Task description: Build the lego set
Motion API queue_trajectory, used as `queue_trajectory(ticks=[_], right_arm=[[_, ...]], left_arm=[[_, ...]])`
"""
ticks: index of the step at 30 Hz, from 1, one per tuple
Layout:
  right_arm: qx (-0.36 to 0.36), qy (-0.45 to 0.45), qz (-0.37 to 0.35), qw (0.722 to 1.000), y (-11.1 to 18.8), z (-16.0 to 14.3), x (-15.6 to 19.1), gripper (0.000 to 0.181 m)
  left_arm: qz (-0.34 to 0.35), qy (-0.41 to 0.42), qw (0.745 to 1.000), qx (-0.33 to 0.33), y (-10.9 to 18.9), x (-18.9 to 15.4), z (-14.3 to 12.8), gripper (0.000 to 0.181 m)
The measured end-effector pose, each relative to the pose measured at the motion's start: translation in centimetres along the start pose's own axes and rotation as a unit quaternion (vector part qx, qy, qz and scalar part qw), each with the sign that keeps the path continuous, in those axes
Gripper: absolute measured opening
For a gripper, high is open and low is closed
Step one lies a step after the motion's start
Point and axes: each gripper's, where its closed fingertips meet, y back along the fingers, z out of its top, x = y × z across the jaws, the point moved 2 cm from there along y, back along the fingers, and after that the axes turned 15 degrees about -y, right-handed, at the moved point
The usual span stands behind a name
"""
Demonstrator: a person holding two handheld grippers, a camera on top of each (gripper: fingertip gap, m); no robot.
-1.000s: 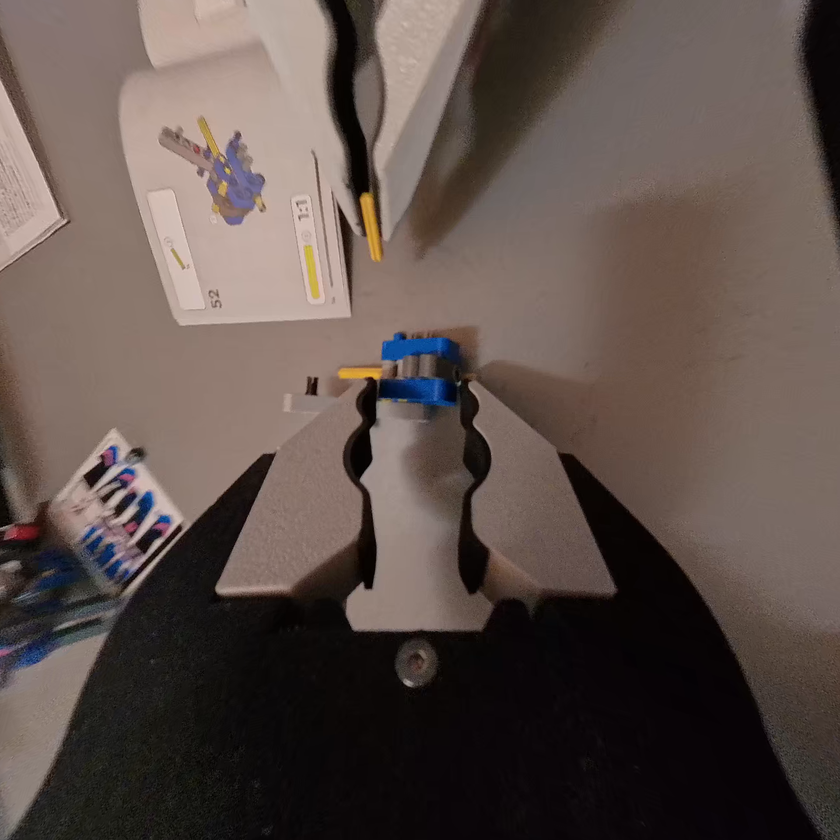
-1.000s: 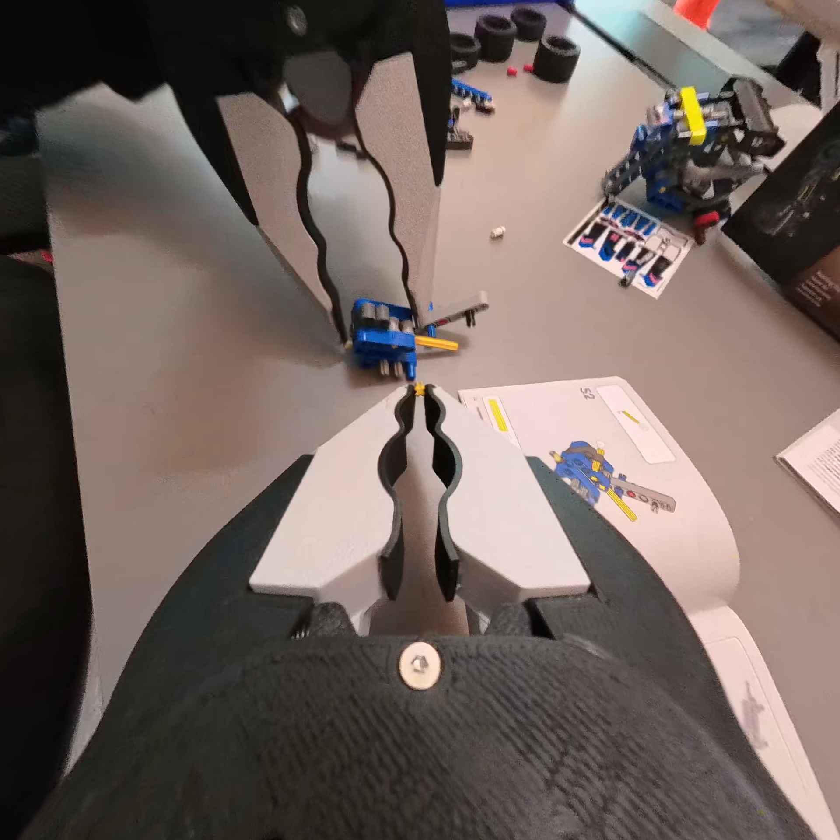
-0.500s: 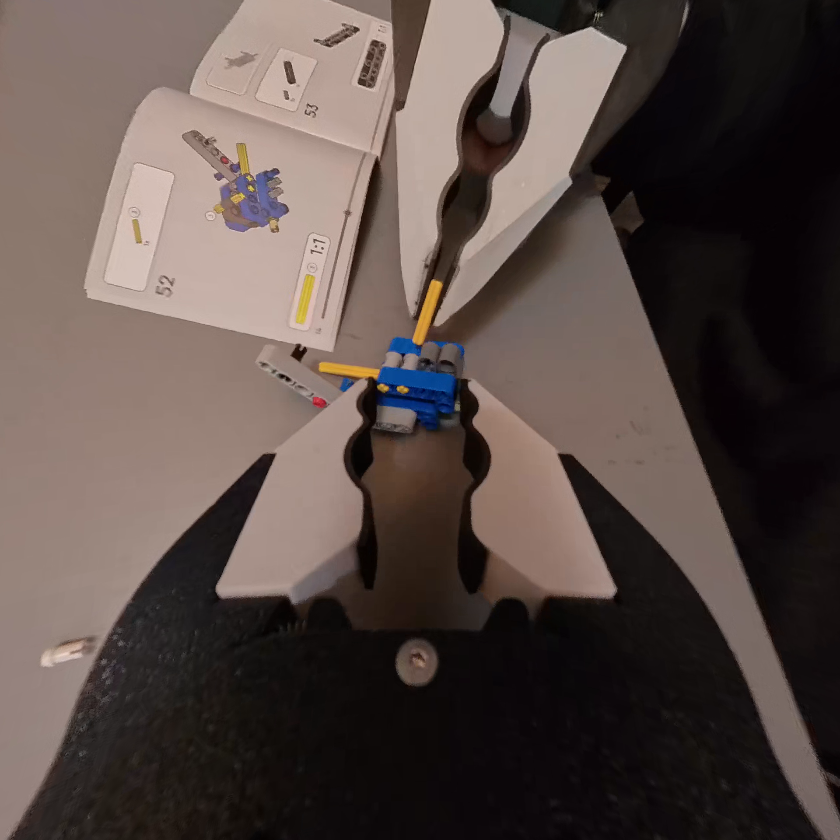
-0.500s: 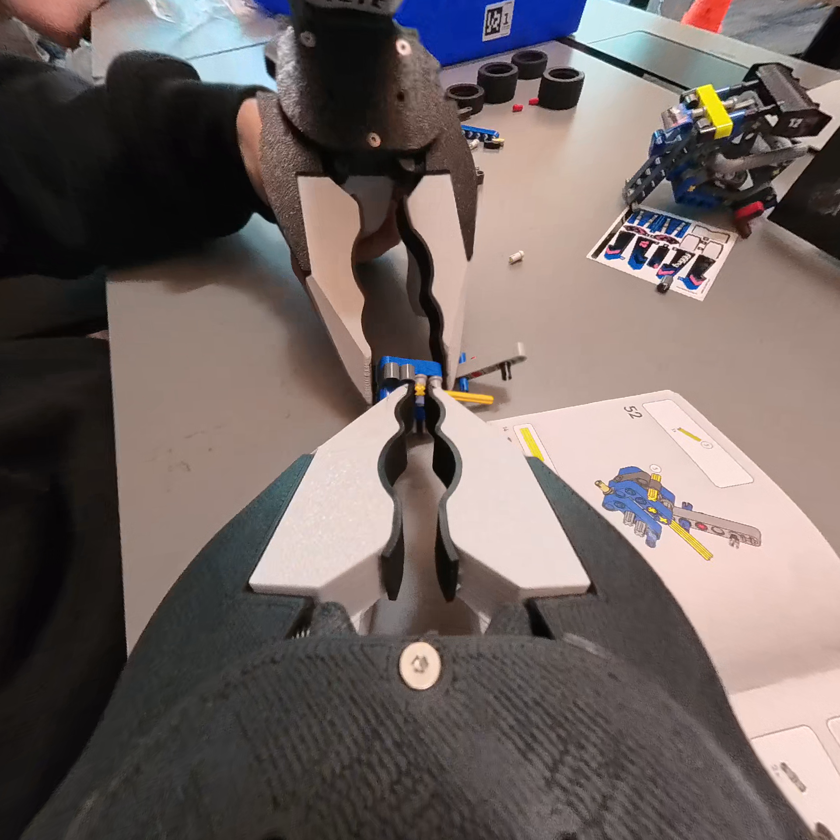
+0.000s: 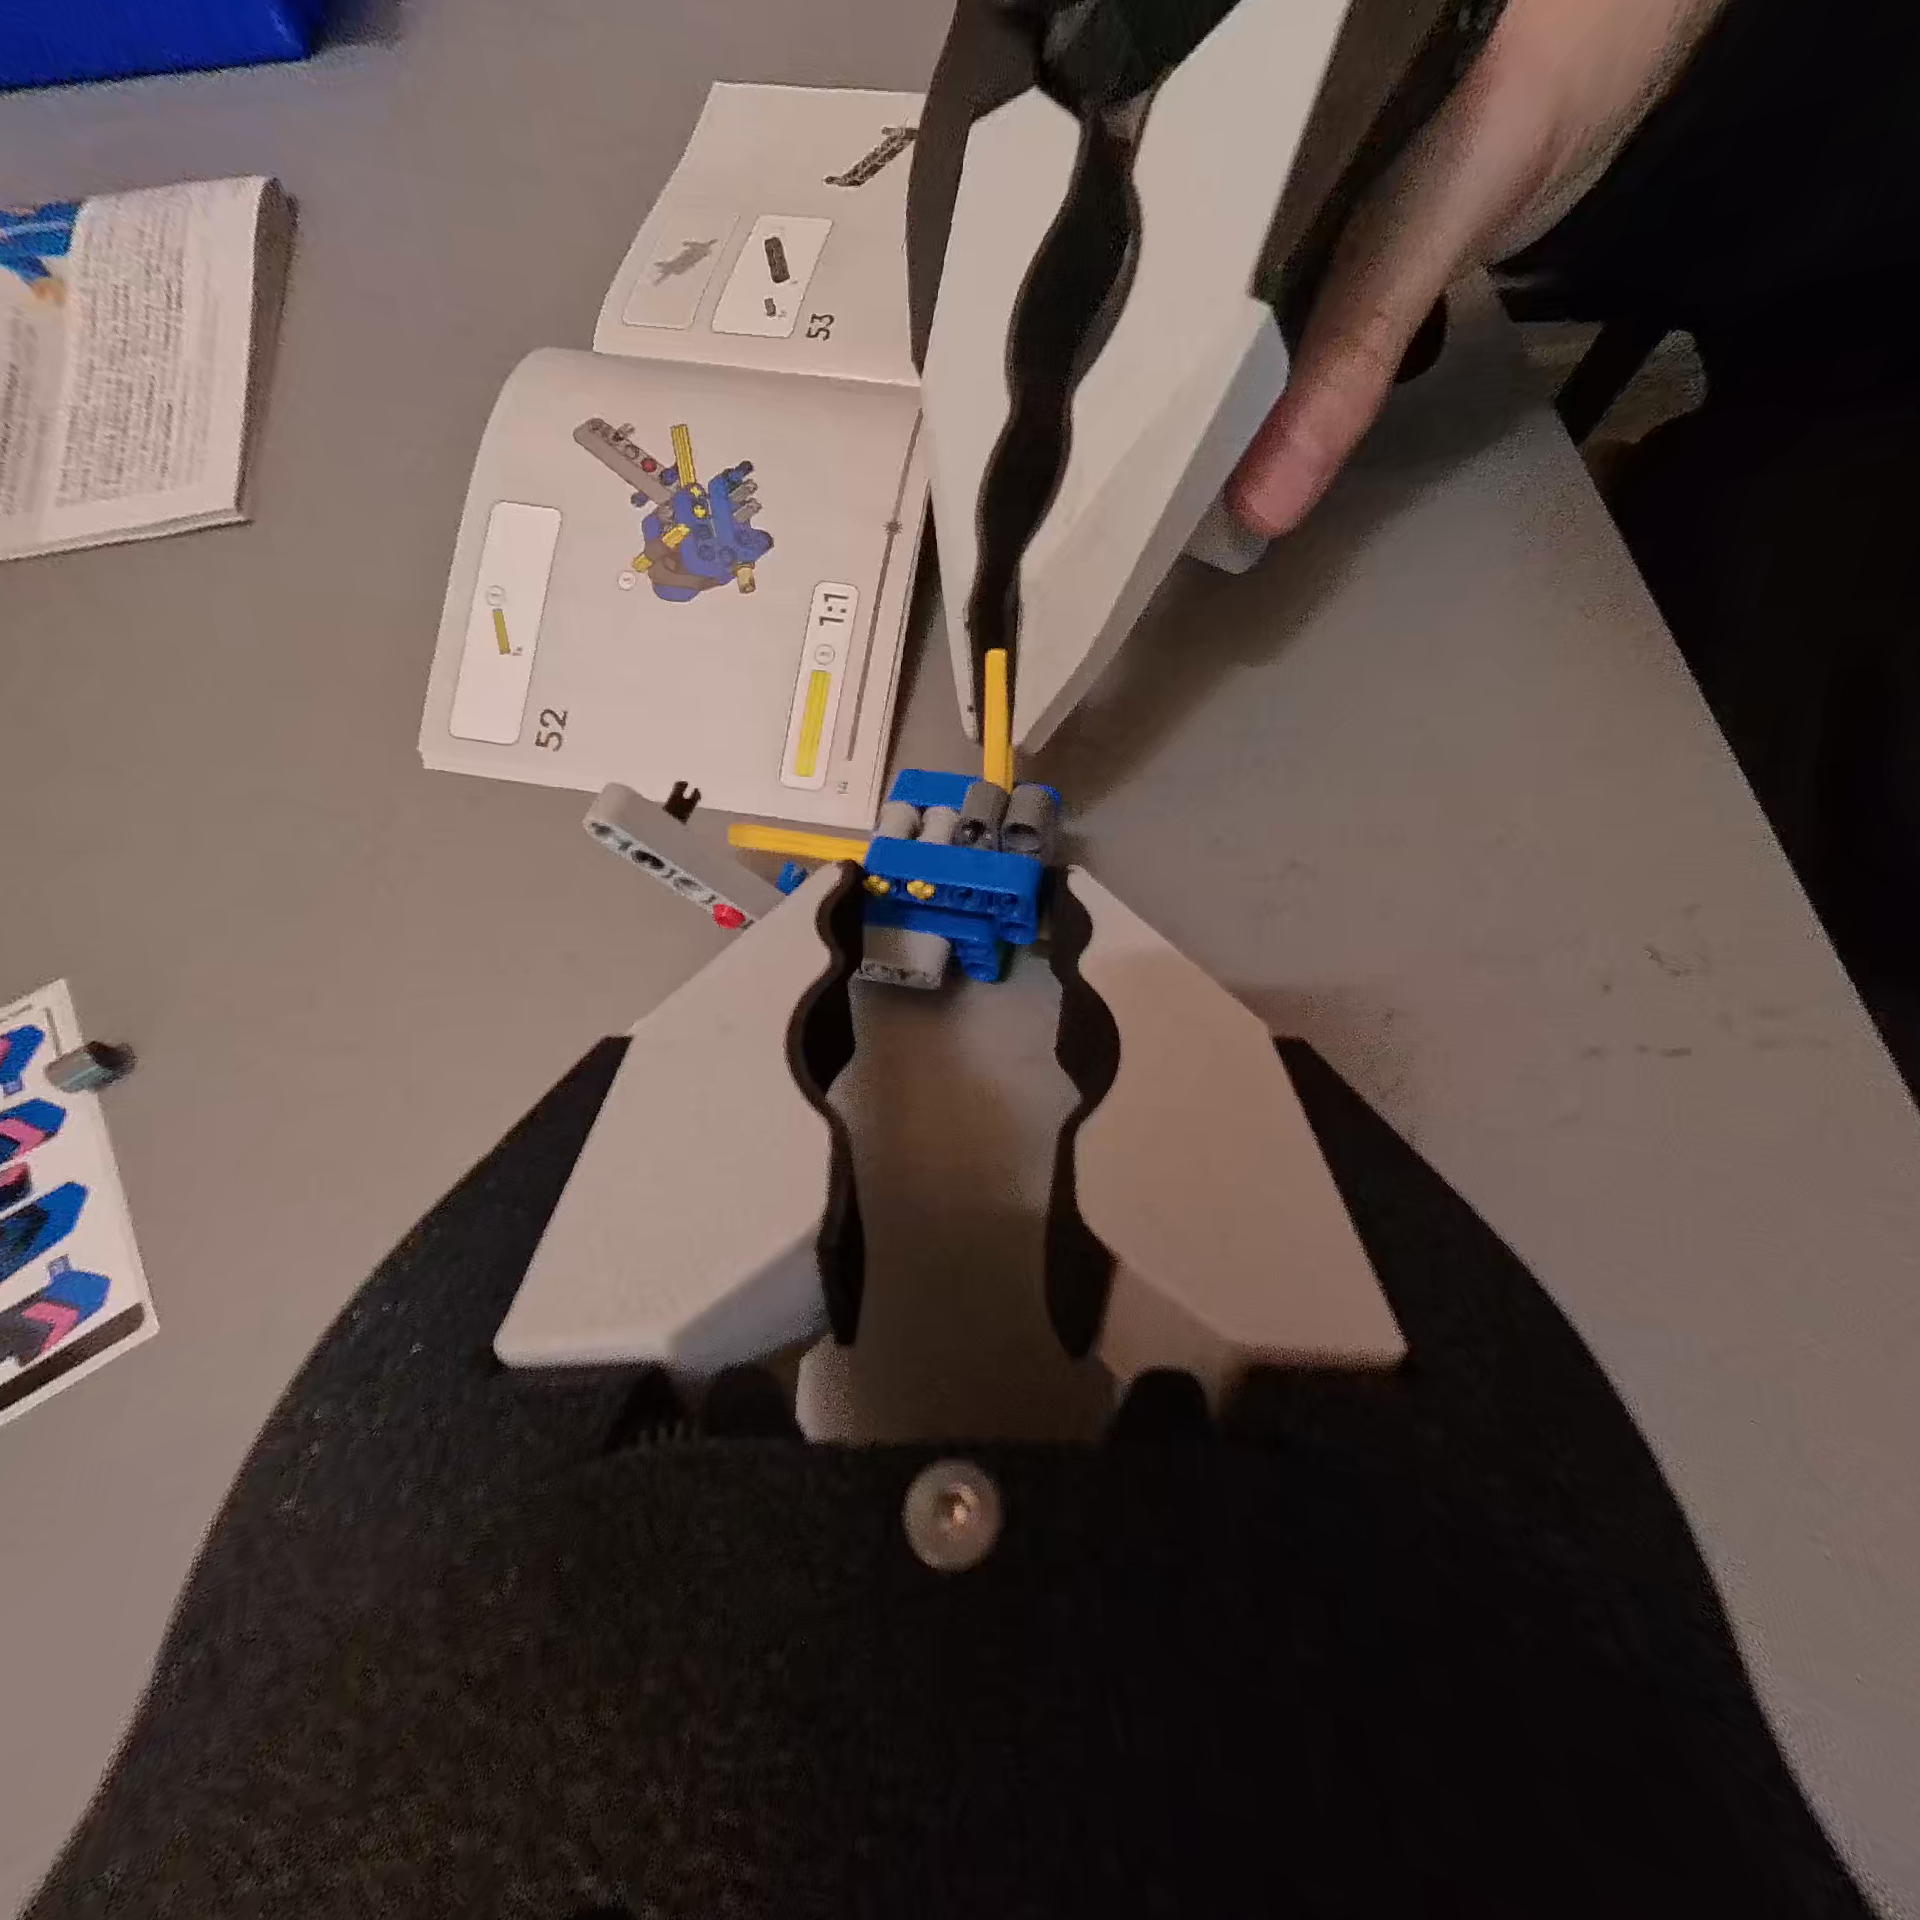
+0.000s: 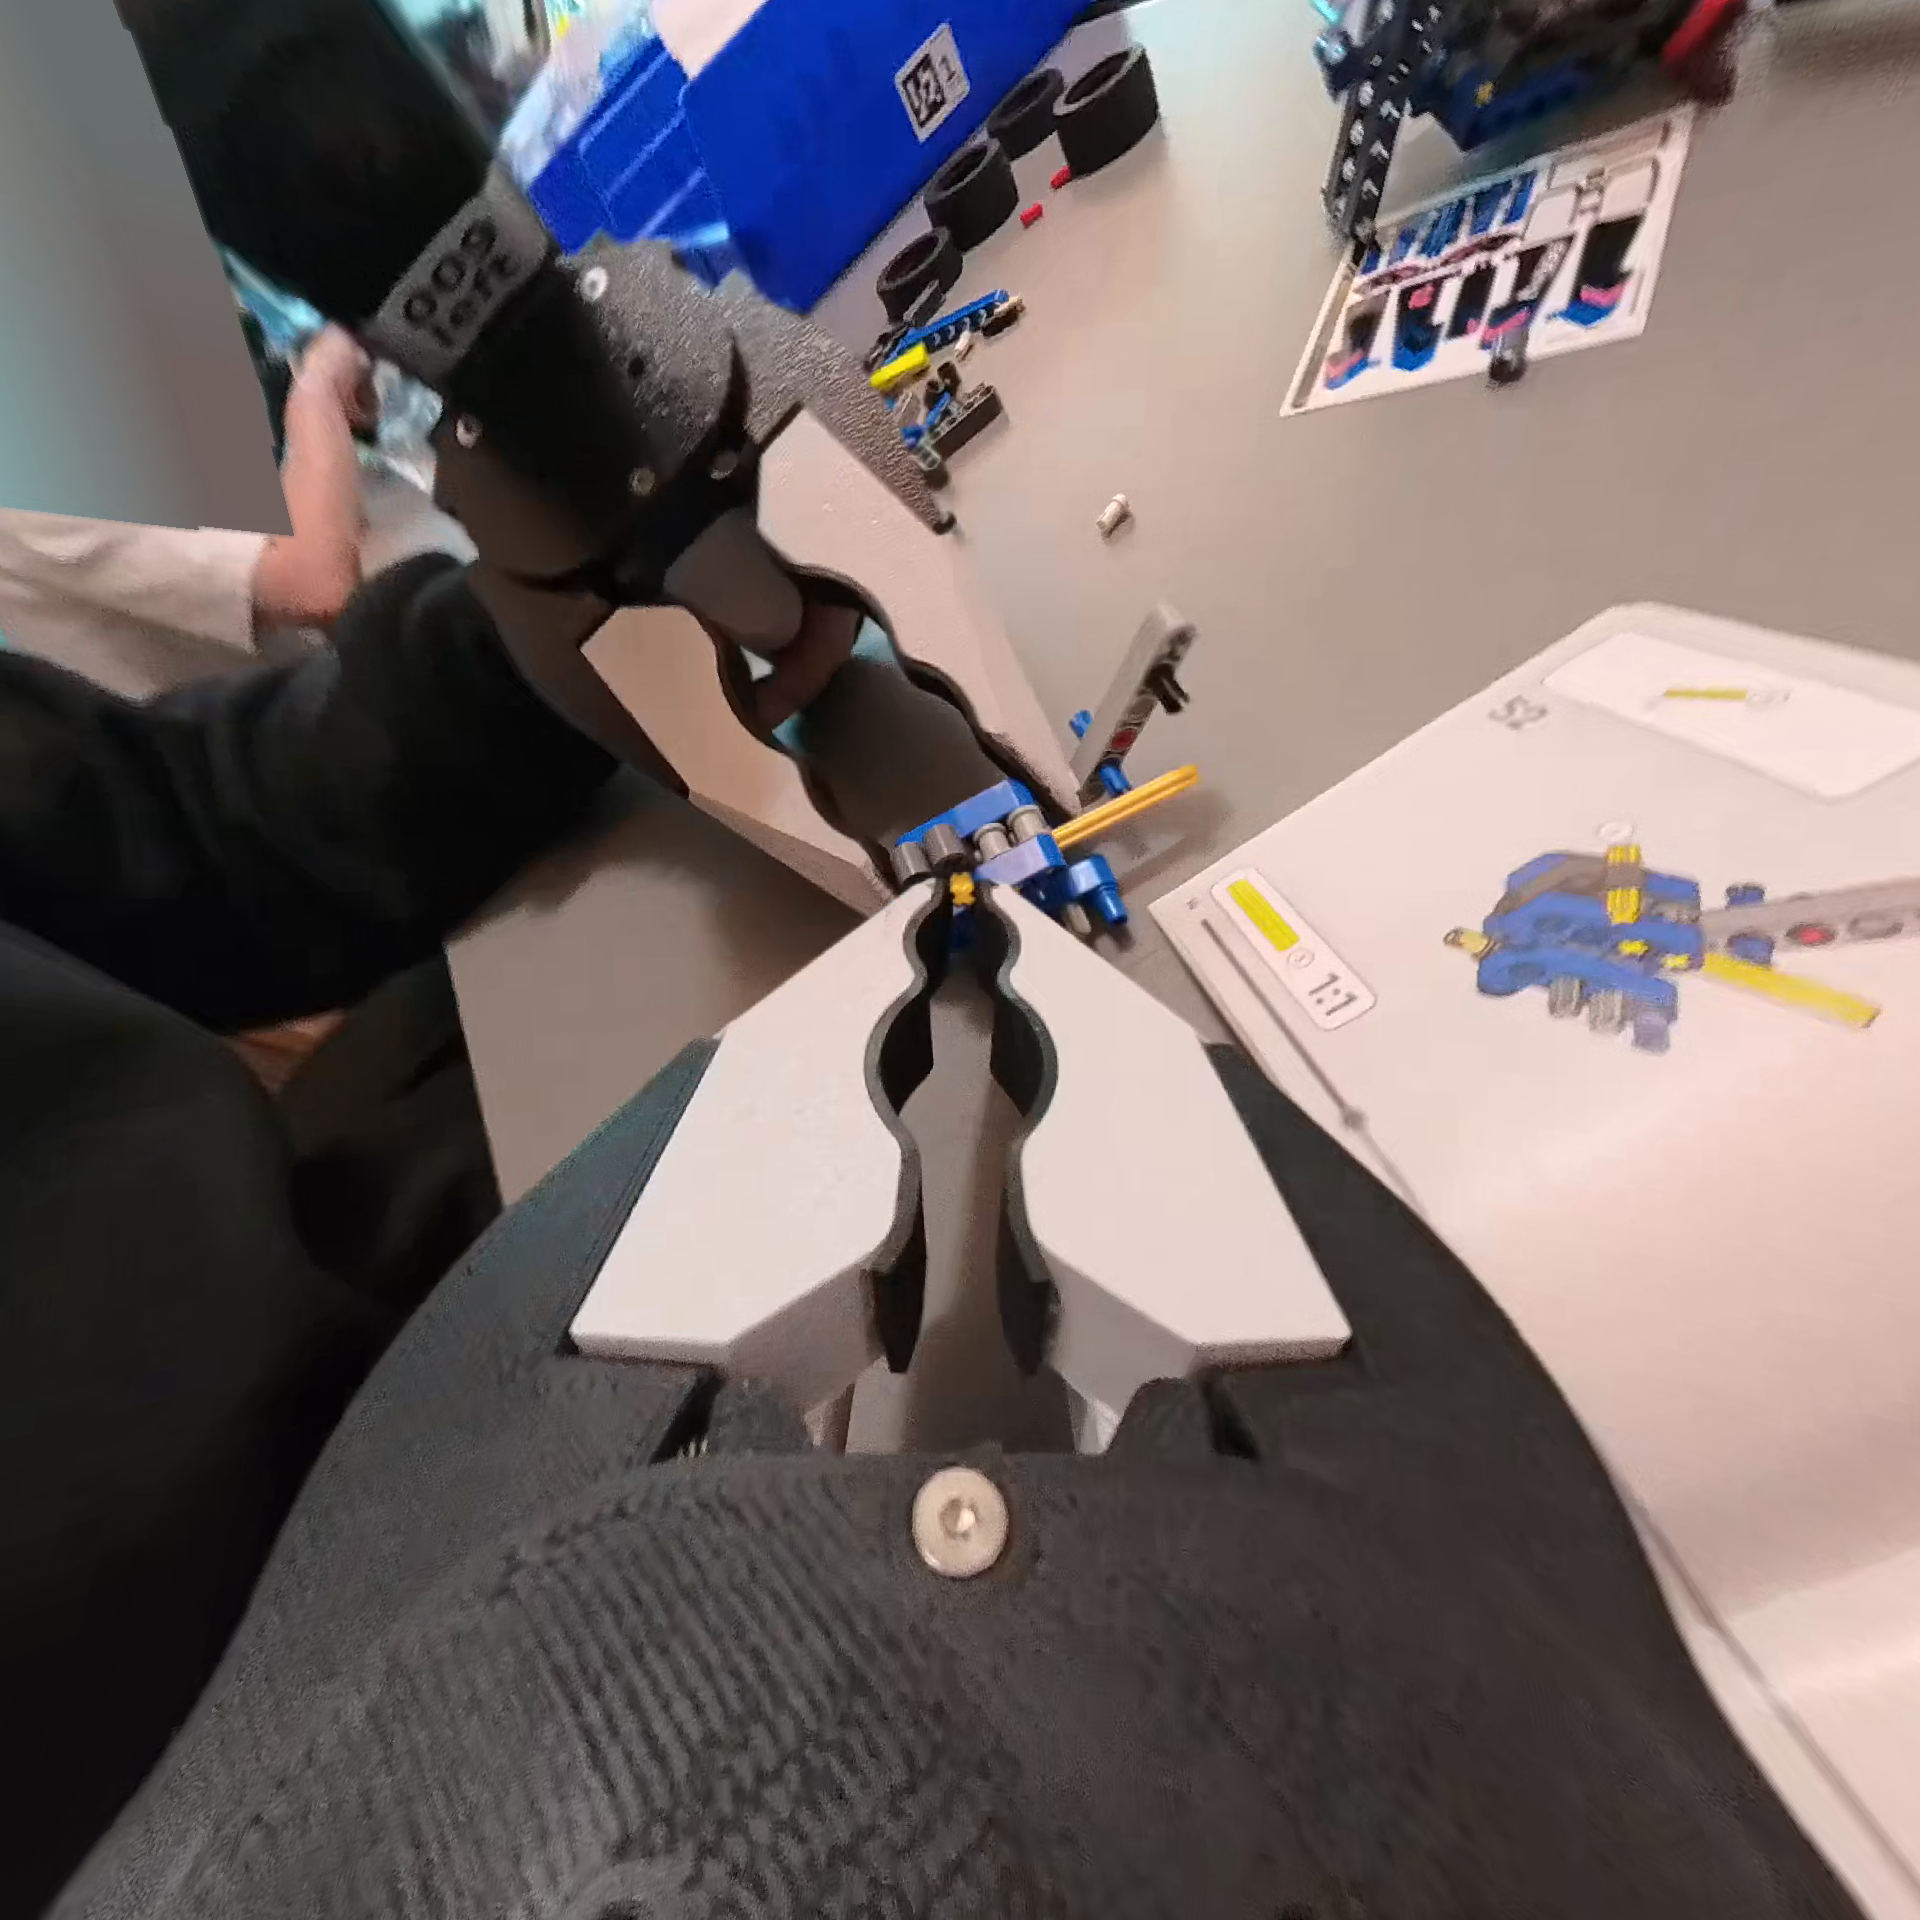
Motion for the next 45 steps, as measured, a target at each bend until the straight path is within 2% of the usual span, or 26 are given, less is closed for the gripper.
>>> queue_trajectory(ticks=[1, 5, 7, 8, 9, 13, 16, 19, 21, 23, 26, 28, 34, 39, 42, 45], right_arm=[[-0.005, -0.021, 0.005, 1.000, 0.0, 0.0, 0.0, 0.002], [0.007, -0.025, -0.001, 1.000, 0.0, -0.4, -0.3, 0.002], [0.068, 0.019, -0.039, 0.997, -0.1, -1.9, -1.1, 0.012], [0.088, 0.048, -0.060, 0.993, 0.0, -2.4, -1.4, 0.011], [0.103, 0.081, -0.080, 0.988, 0.1, -2.9, -1.7, 0.002], [0.116, 0.163, -0.112, 0.973, 0.3, -3.3, -1.7, 0.000], [0.110, 0.184, -0.131, 0.968, 0.6, -3.0, -1.8, 0.026], [0.111, 0.319, -0.165, 0.927, 0.9, -2.4, -2.4, 0.025], [0.119, 0.397, -0.137, 0.900, 0.4, -2.3, -1.7, 0.023], [0.124, 0.439, -0.092, 0.885, -0.3, -2.5, -0.9, 0.028], [0.136, 0.465, -0.055, 0.873, -0.9, -2.5, -0.8, 0.024], [0.147, 0.474, -0.054, 0.867, -1.3, -2.2, -1.1, 0.025], [0.172, 0.458, 0.001, 0.872, -2.0, -2.7, -0.8, 0.004], [0.171, 0.428, -0.040, 0.886, -1.5, -2.7, -0.9, 0.003], [0.161, 0.380, 0.003, 0.911, -1.0, -3.7, 0.7, 0.003], [0.144, 0.319, 0.048, 0.935, -0.5, -3.7, 1.9, 0.003]], left_arm=[[0.003, -0.007, 1.000, 0.001, 0.0, -0.1, 0.0, 0.032], [0.004, -0.006, 1.000, 0.002, 0.0, -0.1, 0.0, 0.033], [0.005, -0.005, 1.000, 0.002, 0.0, -0.2, -0.1, 0.033], [0.006, -0.009, 1.000, 0.003, 0.0, -0.2, -0.1, 0.033], [0.008, -0.012, 1.000, 0.003, 0.1, -0.3, -0.1, 0.033], [0.011, -0.017, 1.000, 0.005, 0.1, -0.4, -0.1, 0.033], [0.011, -0.019, 1.000, 0.006, 0.1, -0.5, -0.1, 0.033], [0.018, -0.027, 0.999, 0.009, 0.2, -0.5, -0.2, 0.033], [0.022, -0.032, 0.999, 0.015, 0.3, -0.5, -0.4, 0.033], [0.027, -0.032, 0.999, 0.022, 0.6, -0.4, -0.8, 0.033], [0.040, -0.030, 0.998, 0.040, 1.2, 0.0, -1.8, 0.032], [0.048, -0.029, 0.997, 0.044, 1.7, 0.1, -2.2, 0.033], [0.076, 0.003, 0.997, -0.011, 3.6, -0.5, -0.7, 0.035], [0.107, 0.030, 0.994, 0.021, 3.0, -3.0, 0.5, 0.027], [0.121, -0.013, 0.992, 0.027, 1.6, -4.1, 1.9, 0.027], [0.126, -0.111, 0.985, 0.039, 0.9, -4.9, 2.6, 0.023]])
